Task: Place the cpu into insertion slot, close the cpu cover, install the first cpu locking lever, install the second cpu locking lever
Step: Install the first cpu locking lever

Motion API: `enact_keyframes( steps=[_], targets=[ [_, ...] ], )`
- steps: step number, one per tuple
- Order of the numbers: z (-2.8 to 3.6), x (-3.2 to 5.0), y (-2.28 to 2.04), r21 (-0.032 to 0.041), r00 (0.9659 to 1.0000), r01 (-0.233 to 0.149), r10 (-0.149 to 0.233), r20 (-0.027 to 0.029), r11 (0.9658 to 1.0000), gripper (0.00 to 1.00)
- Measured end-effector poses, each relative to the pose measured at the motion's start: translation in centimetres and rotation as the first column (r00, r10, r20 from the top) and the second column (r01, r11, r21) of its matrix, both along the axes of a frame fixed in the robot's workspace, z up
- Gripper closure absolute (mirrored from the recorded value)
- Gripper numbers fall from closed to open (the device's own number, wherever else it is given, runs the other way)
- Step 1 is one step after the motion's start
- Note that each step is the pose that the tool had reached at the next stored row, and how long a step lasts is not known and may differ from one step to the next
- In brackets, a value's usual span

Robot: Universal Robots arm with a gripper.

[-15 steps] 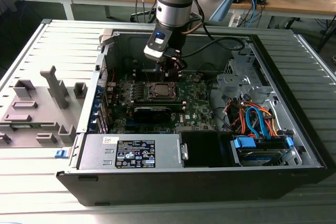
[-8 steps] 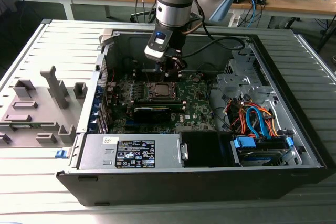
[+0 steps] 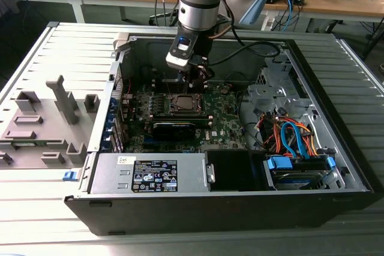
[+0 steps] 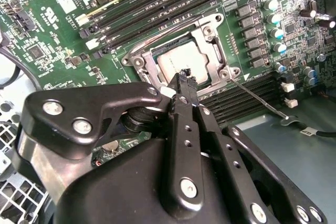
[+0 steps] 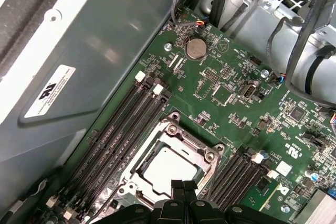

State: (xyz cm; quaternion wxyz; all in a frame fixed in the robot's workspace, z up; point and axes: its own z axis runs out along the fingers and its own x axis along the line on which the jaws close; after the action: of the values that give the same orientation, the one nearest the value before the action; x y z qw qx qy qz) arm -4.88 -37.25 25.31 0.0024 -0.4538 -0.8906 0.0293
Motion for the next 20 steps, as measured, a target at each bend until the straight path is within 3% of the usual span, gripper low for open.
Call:
enact_keyframes(
  steps=[20],
  targets=[
    [0.0, 0.0, 0.0, 0.0, 0.9988, -0.049, 0.049, 0.0001, 0.9988, 0.89]
  ],
)
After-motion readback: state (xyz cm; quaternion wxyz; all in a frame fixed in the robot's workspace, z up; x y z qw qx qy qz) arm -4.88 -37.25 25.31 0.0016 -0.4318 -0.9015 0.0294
